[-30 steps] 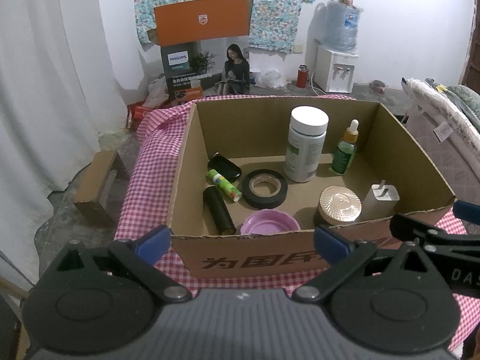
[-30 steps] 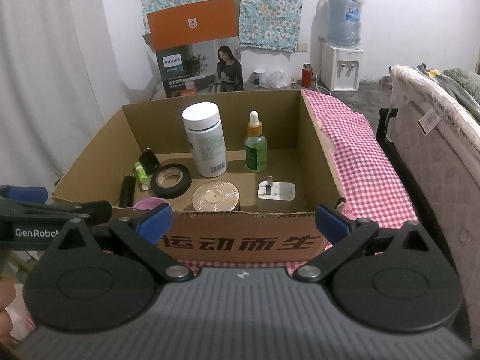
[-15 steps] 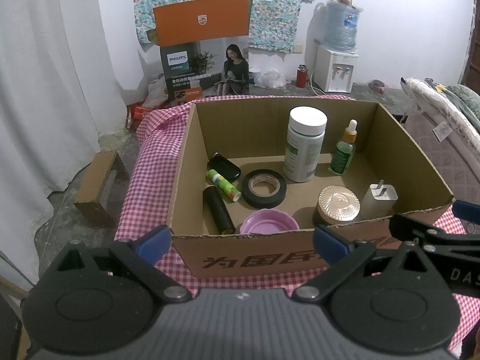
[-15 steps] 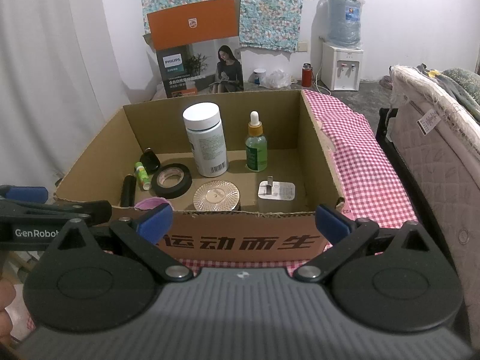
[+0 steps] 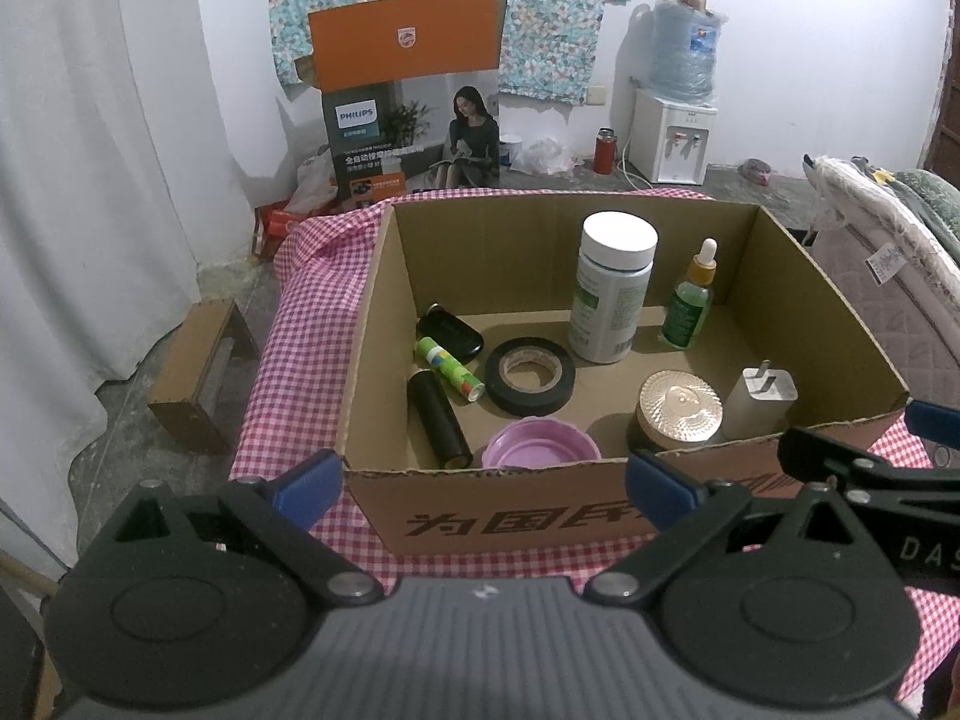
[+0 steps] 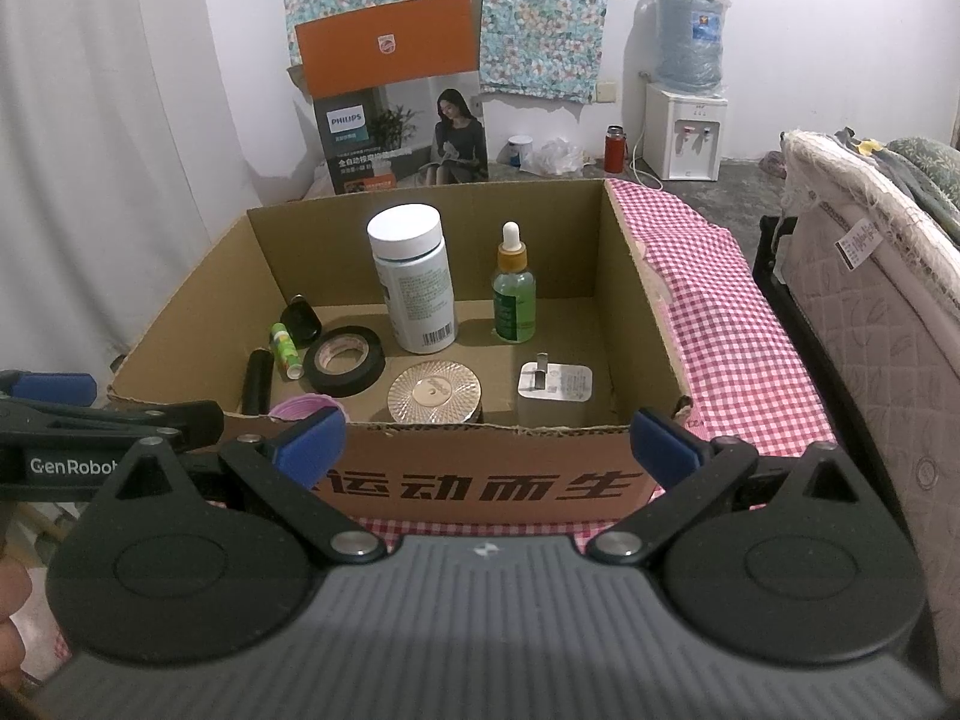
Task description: Organize rigid objects
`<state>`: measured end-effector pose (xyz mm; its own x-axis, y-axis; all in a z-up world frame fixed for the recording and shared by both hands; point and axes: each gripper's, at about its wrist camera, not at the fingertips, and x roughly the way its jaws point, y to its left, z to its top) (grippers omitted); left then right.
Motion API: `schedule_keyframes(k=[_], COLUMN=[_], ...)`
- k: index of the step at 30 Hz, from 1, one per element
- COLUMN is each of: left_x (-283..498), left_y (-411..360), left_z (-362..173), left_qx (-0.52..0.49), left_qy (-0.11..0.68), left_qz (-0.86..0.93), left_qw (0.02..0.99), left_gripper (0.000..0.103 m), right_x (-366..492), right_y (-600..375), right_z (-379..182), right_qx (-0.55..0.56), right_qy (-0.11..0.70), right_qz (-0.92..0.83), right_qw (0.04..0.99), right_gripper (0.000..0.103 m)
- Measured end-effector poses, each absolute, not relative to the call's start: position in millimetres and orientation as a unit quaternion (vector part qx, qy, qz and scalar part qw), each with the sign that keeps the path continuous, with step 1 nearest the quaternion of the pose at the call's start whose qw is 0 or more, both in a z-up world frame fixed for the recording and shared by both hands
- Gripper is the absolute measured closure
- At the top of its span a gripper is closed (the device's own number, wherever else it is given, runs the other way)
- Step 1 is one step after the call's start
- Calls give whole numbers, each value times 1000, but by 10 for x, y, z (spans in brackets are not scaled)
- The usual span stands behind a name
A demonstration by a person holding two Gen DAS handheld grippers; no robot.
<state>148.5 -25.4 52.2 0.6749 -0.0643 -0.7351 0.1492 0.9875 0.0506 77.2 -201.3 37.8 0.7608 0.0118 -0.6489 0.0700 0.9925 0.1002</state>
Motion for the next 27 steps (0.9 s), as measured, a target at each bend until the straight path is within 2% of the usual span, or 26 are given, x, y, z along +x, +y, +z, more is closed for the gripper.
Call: schedule_keyframes(k=[27], left_x=[1483], left_y=[-244], left_z=[528], left_qx=[50], left_qy=[401], left_qz=[-56], left_qw=[913], left_gripper=[2], right_x=[779], right_y=[-2023], right_z=[380], right_qx=[58], right_qy=[347], right_qz=[-12], right_qw=[936], right_gripper=[1])
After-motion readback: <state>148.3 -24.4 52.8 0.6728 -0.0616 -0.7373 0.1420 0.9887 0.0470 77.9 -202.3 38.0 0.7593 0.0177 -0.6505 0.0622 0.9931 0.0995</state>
